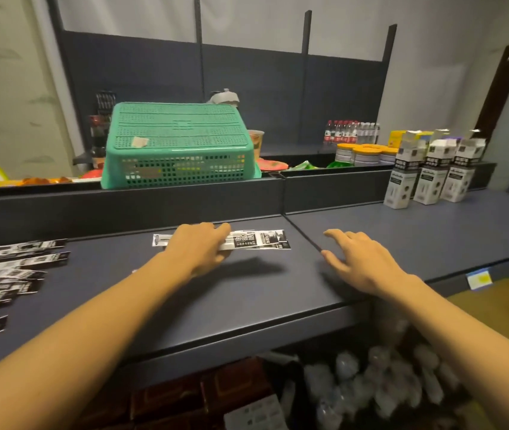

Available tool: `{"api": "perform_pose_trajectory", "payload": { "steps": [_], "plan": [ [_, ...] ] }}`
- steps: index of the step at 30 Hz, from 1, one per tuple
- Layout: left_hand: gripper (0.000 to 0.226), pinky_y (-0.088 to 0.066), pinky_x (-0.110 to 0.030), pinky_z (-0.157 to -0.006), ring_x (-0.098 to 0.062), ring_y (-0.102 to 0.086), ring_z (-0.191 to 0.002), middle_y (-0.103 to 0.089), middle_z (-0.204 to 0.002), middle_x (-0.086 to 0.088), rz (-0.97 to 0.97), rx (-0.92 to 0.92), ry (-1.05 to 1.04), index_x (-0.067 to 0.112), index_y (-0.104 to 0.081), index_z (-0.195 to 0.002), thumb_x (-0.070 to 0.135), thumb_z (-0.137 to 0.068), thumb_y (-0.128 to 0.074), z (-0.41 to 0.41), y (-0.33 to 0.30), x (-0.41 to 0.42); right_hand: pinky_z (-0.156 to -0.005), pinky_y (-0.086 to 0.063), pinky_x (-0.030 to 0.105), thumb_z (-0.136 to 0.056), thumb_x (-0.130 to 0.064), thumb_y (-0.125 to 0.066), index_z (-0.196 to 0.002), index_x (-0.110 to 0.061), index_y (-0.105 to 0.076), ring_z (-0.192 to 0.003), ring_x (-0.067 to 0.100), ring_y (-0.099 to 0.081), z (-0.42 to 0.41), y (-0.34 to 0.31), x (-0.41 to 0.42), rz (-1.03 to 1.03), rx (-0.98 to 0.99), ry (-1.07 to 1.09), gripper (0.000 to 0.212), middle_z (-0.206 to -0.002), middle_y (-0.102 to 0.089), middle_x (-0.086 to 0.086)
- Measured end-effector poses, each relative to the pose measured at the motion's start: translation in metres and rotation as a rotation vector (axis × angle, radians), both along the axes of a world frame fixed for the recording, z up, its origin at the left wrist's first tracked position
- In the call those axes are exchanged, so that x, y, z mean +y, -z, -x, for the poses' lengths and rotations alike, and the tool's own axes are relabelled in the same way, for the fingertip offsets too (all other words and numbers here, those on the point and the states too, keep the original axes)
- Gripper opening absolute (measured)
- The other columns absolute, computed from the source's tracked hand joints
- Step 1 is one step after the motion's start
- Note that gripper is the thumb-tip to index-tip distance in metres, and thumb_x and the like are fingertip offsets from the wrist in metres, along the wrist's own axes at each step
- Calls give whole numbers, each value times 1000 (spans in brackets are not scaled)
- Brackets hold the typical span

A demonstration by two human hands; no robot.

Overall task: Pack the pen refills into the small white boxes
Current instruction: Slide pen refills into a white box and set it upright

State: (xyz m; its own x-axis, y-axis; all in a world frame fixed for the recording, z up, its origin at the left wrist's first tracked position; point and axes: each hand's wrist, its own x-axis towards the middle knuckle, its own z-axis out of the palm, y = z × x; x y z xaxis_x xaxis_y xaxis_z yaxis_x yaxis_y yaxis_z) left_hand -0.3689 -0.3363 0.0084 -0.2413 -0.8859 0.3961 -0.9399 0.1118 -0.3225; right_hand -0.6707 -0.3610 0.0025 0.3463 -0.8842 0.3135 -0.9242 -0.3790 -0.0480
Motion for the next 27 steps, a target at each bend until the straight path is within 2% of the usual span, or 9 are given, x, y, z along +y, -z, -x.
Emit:
{"api": "perform_pose_trajectory", "payload": {
  "steps": [8, 12, 16, 21, 27],
  "plan": [
    [47, -36, -34, -63, -29, -60, -93, -62, -104, -5, -54, 50, 97, 21, -43, -103, 66, -89, -39, 91, 2, -71, -94, -46, 42, -99, -46, -39, -143, -25, -35, -118, 29, -51, 89, -2, -38, -20, 26, 88, 48, -129, -58, 7],
    [52, -34, -34, -63, -28, -58, -92, -61, -101, -5, -39, 78, 144, 21, -40, -97, 72, -86, -36, 135, 0, -106, -95, -45, 42, -99, -46, -39, -143, -26, -35, -119, 29, -51, 131, -9, -73, -26, 54, 124, 48, -132, -56, 7],
    [54, -36, -32, -63, -24, -58, -89, -61, -100, -2, -73, 78, 182, 22, -42, -99, 74, -84, -35, 175, -3, -143, -95, -46, 42, -99, -46, -41, -142, -26, -35, -119, 27, -51, 171, -19, -111, -57, 77, 143, 48, -132, -57, 5],
    [56, -37, -33, -62, -21, -52, -77, -62, -95, -3, -146, 88, 169, 26, -40, -93, 81, -79, -32, 219, -2, -196, -93, -48, 43, -99, -46, -41, -141, -25, -37, -119, 27, -52, 224, -20, -152, -59, 72, 168, 48, -131, -57, 6],
    [62, -35, -33, -62, -24, -59, -90, -63, -101, -2, -168, 62, 199, 25, -43, -92, 83, -75, -30, 271, 8, -230, -94, -49, 41, -98, -46, -43, -141, -27, -37, -118, 25, -52, 271, -10, -195, -103, 26, 159, 48, -132, -56, 5]
  ]
}}
